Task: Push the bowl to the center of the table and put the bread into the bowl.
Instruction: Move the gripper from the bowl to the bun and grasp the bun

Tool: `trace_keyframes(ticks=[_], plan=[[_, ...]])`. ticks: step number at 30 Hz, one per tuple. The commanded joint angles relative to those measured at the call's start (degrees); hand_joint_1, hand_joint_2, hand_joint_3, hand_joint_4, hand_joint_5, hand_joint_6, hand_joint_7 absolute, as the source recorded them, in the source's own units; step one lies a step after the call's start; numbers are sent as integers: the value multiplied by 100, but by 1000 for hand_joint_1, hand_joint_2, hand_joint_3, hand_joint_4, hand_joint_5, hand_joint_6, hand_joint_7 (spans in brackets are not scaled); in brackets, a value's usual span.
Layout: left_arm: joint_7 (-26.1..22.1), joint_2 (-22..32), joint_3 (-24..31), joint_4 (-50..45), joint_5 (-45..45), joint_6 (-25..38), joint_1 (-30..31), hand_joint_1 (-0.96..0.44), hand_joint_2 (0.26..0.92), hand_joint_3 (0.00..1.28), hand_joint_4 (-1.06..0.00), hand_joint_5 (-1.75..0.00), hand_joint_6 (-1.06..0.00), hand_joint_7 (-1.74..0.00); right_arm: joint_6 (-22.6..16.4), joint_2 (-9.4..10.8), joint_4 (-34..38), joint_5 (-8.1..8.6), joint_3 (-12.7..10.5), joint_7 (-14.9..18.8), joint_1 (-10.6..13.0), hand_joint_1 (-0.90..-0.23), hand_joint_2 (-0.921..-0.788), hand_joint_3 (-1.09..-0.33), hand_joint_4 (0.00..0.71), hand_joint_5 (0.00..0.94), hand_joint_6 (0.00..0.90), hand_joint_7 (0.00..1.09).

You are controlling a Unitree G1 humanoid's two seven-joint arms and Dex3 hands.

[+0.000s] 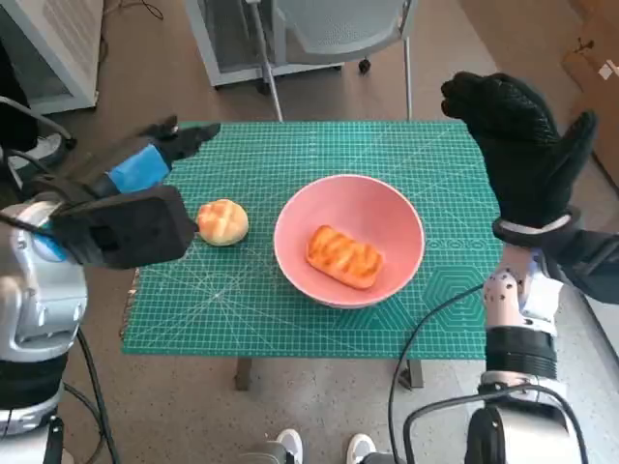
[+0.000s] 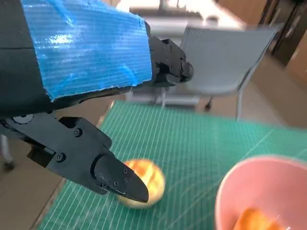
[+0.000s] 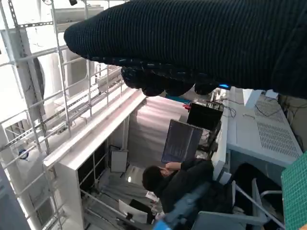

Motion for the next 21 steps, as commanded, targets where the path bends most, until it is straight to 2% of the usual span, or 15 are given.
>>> trace_keyframes(ticks=[1, 13, 21], plan=[[-164, 26, -352, 313, 216, 146, -209, -211, 698, 0, 1, 1, -172, 0, 43, 17, 113, -8, -13, 54, -23, -643, -921, -734, 351, 2, 460, 5], [-89, -390, -1249, 1898, 727, -86, -905, -267, 677, 0, 1, 1, -133, -2, 91, -49, 183, -19, -23, 124, -69, -644, -921, -730, 353, 2, 464, 6], [478, -964, -1570, 3484, 839, -485, -1478, -276, 678, 1, 1, 1, -149, -9, 123, -119, 127, -13, -44, 161, -44, -644, -921, -731, 354, 2, 465, 5]])
